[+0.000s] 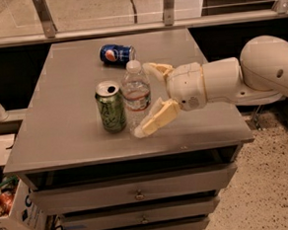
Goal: Move water bottle near green can
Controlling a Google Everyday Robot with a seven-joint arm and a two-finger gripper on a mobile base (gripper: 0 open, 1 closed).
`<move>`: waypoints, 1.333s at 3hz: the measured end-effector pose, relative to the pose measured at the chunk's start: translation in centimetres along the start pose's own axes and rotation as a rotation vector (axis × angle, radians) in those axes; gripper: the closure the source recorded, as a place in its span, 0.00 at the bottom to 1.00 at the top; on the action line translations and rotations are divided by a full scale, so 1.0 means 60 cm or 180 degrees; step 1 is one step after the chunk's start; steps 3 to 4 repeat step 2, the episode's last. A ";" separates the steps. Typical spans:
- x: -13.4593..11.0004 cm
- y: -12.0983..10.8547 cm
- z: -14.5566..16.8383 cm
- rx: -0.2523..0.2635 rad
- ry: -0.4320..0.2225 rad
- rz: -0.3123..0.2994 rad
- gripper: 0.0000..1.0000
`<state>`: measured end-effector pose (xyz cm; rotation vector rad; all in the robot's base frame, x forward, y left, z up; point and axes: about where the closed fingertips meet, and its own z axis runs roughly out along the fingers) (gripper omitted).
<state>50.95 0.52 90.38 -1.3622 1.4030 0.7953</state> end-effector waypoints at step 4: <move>0.004 -0.070 -0.119 0.0445 -0.0185 0.0084 0.00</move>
Offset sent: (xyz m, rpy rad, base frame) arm 0.0444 -0.1425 0.0409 0.1702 -0.0407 -0.2627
